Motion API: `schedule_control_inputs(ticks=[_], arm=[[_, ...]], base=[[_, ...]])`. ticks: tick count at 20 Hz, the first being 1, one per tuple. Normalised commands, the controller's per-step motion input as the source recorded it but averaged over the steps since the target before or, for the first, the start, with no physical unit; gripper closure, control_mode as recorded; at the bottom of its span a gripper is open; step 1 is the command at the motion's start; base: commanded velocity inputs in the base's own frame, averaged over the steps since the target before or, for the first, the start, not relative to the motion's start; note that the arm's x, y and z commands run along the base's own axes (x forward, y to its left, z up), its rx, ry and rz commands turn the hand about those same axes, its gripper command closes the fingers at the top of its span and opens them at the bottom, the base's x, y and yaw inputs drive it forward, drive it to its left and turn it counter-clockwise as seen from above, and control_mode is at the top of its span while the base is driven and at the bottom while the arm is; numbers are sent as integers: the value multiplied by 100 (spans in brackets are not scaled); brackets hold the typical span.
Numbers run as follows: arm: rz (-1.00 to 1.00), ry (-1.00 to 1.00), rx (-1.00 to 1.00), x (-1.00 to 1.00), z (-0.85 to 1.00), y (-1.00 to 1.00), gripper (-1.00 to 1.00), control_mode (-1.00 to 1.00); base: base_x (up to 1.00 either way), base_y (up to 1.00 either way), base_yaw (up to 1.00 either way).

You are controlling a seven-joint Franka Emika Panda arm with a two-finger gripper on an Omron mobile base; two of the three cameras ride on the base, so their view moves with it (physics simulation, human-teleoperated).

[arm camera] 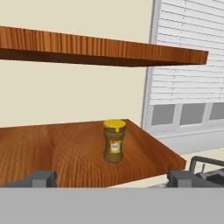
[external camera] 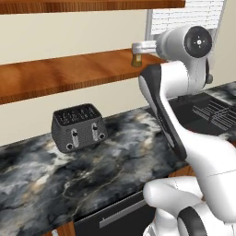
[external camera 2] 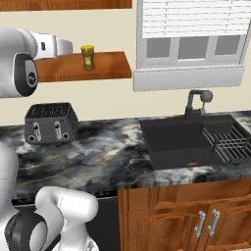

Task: Collect the turmeric, ketchup, and shaker from the cabinet and place them next to the stove.

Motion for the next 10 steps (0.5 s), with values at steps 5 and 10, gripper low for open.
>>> schedule_control_inputs(ticks=[5, 10], arm=[[5, 0, 0, 39, 0, -5, -100, -100], [2, 1, 0, 36, 0, -2, -100, -100]], base=[[0, 0, 0], [0, 0, 0]])
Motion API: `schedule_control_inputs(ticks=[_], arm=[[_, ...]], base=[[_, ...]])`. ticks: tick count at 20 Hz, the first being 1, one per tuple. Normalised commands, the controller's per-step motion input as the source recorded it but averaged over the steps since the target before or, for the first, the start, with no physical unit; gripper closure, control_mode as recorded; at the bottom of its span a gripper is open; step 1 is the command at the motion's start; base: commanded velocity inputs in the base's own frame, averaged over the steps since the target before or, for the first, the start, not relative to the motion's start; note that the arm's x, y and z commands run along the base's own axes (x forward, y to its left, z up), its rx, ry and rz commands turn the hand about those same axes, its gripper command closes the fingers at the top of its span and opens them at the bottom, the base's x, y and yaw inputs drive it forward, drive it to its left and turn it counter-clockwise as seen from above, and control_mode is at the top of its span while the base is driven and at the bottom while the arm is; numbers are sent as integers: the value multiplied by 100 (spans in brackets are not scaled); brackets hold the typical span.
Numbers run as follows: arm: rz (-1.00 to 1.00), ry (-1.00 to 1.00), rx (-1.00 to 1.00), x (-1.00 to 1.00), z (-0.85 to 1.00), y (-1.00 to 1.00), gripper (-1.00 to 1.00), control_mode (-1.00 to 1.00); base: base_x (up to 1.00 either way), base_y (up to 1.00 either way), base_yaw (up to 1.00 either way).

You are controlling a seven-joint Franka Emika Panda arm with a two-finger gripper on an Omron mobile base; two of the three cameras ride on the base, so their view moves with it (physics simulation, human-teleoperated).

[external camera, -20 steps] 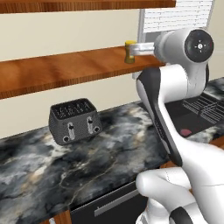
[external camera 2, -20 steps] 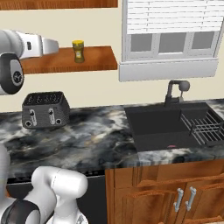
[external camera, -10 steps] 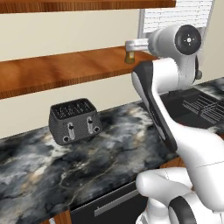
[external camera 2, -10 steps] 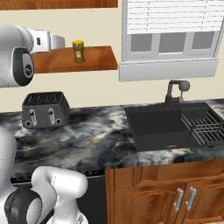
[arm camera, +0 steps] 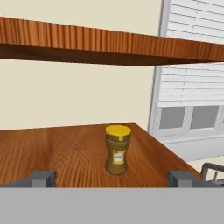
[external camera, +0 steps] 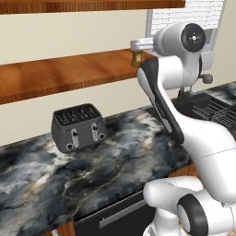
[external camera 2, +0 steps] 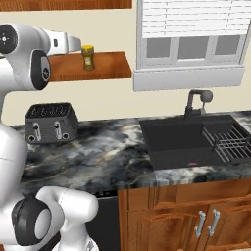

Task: Collect the turmeric, ketchup, and shaker from the cabinet and place them next to the stove.

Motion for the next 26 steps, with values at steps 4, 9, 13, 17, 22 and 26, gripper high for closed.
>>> schedule_control_inputs(ticks=[4, 9, 13, 17, 22, 26], arm=[[0, 3, 0, 32, -1, -2, -100, -100], [1, 6, -1, 33, -7, 0, -100, -100], [0, 6, -1, 33, -11, 0, -100, -100], [0, 6, 0, 34, -8, 0, -100, -100], [0, 5, -1, 30, -4, 0, -100, -100], [0, 1, 0, 29, -5, 0, -100, -100]], base=[[0, 0, 0], [0, 0, 0], [0, 0, 0], [0, 0, 0], [0, 0, 0], [0, 0, 0]])
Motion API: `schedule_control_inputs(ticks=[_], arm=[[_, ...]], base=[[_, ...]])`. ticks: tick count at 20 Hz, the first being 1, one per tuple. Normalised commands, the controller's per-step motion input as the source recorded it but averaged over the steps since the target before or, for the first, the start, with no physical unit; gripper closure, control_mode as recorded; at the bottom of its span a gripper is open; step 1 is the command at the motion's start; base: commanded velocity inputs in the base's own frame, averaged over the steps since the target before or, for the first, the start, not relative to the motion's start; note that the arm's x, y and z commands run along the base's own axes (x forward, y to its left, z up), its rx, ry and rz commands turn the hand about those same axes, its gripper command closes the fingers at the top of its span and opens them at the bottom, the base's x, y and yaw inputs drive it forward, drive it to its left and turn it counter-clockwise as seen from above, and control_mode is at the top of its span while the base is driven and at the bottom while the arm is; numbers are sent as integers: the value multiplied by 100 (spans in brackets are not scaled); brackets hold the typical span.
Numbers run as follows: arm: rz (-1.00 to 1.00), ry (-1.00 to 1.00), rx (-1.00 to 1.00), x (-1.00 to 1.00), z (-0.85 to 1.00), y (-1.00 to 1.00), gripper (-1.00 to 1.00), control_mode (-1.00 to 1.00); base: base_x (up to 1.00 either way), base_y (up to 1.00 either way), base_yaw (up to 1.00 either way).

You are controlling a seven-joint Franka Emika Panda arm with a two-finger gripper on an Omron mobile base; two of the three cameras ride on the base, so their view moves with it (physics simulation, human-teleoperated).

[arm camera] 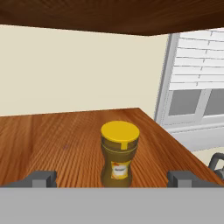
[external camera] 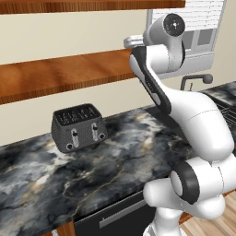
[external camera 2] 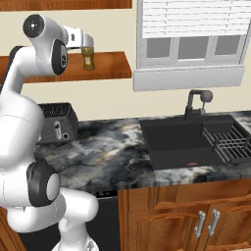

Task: Collect the turmeric, ketchup, and shaker from the cabinet and place them next to the stove.

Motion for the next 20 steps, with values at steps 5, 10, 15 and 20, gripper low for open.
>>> schedule_control_inputs(ticks=[5, 10, 15, 20], arm=[[0, 0, 0, 30, -19, -2, -100, -100], [0, -5, 0, 22, -31, -4, -100, -100], [0, -3, 0, 15, -13, -2, -100, -100], [0, 0, 0, 17, -1, 0, -100, -100]], base=[[0, 0, 0], [0, 0, 0], [0, 0, 0], [0, 0, 0]])
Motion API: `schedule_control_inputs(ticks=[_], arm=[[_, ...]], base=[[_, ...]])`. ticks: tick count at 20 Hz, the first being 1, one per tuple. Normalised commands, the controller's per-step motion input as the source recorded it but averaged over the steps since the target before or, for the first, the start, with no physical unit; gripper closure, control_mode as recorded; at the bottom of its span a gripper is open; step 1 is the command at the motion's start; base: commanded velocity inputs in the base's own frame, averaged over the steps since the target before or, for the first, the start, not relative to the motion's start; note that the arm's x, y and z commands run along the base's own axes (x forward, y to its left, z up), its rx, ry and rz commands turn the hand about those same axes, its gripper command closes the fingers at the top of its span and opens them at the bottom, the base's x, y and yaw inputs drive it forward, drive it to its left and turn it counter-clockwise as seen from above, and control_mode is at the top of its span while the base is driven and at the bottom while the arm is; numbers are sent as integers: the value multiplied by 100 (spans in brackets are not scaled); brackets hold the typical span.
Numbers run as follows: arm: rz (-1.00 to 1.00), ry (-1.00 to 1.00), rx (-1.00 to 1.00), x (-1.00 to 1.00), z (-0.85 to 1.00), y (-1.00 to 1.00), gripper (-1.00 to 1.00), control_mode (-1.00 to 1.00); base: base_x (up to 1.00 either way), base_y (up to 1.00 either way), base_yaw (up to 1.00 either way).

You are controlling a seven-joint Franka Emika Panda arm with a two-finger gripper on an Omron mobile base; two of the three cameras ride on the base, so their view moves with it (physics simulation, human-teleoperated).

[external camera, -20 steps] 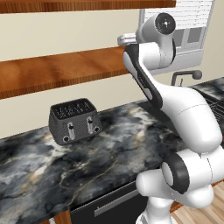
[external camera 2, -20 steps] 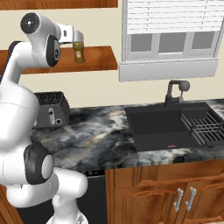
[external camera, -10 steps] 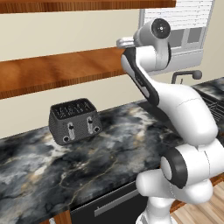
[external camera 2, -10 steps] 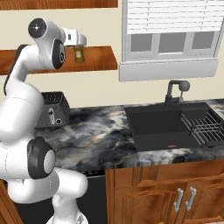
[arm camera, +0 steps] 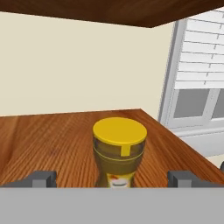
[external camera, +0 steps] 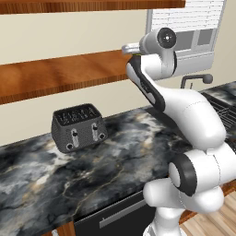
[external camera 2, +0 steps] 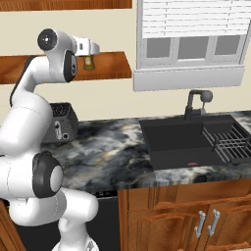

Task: Collect the turmeric, ketchup, and shaker from the cabinet and place them next to the stove.

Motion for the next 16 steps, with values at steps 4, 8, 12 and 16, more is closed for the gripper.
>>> schedule_control_inputs(ticks=[4, 8, 12, 16], arm=[[0, 0, 0, 21, 0, 0, -100, -100], [0, 0, 0, 16, 0, -2, -100, -100], [0, 0, 0, 14, 0, -6, -100, -100], [0, 0, 0, 10, 0, -17, -100, -100]], base=[[0, 0, 0], [0, 0, 0], [0, 0, 0], [0, 0, 0]])
